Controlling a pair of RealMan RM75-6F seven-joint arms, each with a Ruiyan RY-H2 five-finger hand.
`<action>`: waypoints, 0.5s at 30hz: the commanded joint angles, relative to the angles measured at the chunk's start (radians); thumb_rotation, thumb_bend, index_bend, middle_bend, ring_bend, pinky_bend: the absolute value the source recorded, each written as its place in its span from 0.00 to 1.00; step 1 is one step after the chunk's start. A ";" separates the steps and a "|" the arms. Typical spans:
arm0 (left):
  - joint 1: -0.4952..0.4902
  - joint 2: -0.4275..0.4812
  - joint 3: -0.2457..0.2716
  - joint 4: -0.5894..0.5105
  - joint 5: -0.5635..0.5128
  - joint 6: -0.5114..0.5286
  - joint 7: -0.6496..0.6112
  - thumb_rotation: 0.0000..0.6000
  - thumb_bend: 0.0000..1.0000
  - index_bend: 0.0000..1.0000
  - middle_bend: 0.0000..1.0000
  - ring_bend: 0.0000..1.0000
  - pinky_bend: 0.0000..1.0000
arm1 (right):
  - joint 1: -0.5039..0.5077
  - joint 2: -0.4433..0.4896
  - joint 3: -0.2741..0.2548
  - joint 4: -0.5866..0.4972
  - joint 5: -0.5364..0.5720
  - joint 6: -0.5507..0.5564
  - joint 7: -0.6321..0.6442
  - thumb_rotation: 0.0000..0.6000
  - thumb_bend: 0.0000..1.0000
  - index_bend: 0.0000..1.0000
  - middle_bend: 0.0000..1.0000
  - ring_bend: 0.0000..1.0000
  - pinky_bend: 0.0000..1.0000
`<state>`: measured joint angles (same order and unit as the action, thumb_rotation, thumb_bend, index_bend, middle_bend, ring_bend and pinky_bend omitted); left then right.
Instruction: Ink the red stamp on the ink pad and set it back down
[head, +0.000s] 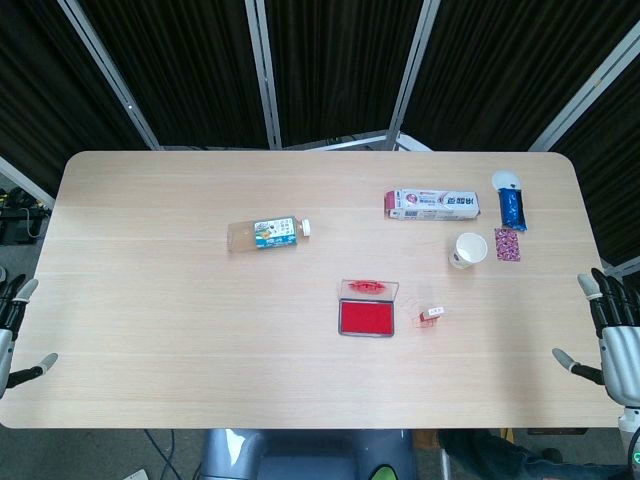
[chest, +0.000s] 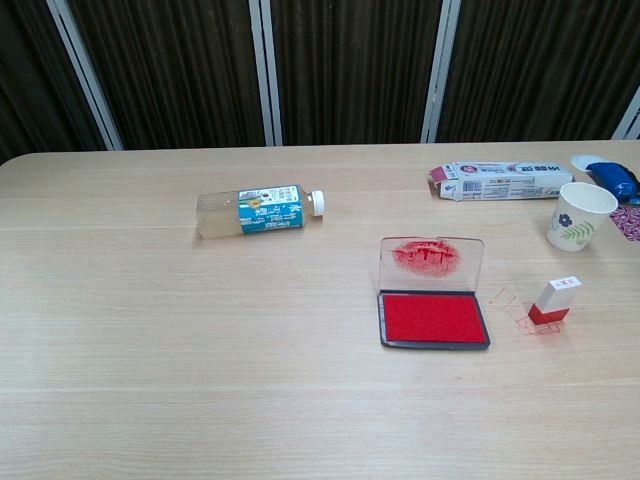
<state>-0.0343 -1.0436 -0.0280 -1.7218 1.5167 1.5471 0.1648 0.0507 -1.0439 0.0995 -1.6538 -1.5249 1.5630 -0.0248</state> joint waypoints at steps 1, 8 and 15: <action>-0.001 0.000 -0.001 0.001 -0.002 -0.002 0.001 1.00 0.00 0.00 0.00 0.00 0.00 | 0.001 -0.001 -0.001 0.001 0.000 -0.002 -0.002 1.00 0.00 0.00 0.00 0.00 0.00; -0.006 -0.009 -0.010 0.002 -0.022 -0.011 0.019 1.00 0.00 0.00 0.00 0.00 0.00 | 0.085 -0.034 0.028 0.082 0.009 -0.102 -0.040 1.00 0.00 0.00 0.00 0.08 0.14; -0.026 -0.038 -0.031 0.003 -0.071 -0.039 0.084 1.00 0.00 0.00 0.00 0.00 0.00 | 0.266 -0.073 0.028 0.197 -0.056 -0.328 0.006 1.00 0.00 0.00 0.00 0.69 0.88</action>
<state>-0.0534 -1.0713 -0.0530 -1.7210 1.4619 1.5191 0.2306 0.2394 -1.0926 0.1263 -1.5001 -1.5430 1.3213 -0.0509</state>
